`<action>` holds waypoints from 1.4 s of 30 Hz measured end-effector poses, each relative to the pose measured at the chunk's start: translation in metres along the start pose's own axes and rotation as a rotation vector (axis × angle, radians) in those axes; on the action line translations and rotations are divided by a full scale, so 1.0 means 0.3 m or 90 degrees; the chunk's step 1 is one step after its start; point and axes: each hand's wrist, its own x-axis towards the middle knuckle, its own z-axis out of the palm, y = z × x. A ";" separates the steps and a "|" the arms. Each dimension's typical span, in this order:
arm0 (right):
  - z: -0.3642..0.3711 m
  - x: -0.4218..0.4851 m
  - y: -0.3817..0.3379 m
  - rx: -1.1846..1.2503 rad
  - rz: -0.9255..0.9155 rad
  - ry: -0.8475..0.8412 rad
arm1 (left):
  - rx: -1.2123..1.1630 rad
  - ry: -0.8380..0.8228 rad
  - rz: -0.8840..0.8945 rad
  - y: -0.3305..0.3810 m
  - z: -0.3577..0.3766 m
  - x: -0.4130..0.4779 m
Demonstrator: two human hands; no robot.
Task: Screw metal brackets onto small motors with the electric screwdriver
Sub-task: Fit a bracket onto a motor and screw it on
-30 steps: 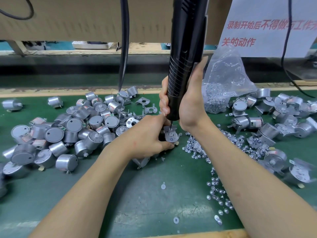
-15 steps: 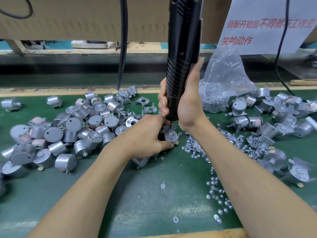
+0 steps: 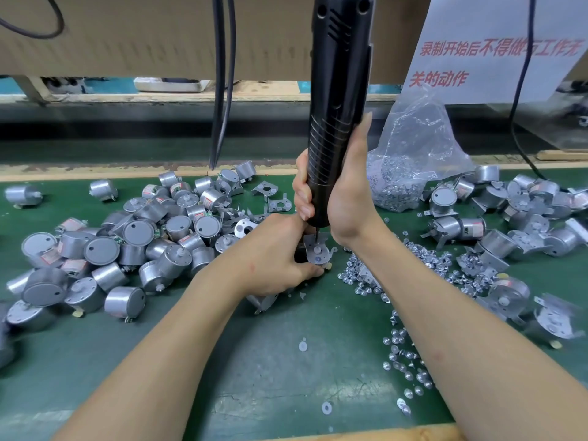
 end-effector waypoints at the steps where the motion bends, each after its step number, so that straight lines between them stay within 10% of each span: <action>1: 0.001 0.000 0.000 -0.006 -0.001 -0.003 | 0.001 0.000 0.000 0.001 -0.001 0.000; 23: 0.019 -0.002 0.013 -0.023 -0.023 0.075 | 0.007 -0.009 -0.005 0.005 -0.004 0.000; 32: -0.034 -0.005 -0.026 0.099 -0.051 -0.087 | 0.016 -0.017 -0.020 0.007 0.004 -0.005; 42: -0.052 -0.023 -0.047 -0.181 -0.178 0.151 | -0.051 0.010 -0.007 0.011 0.002 -0.003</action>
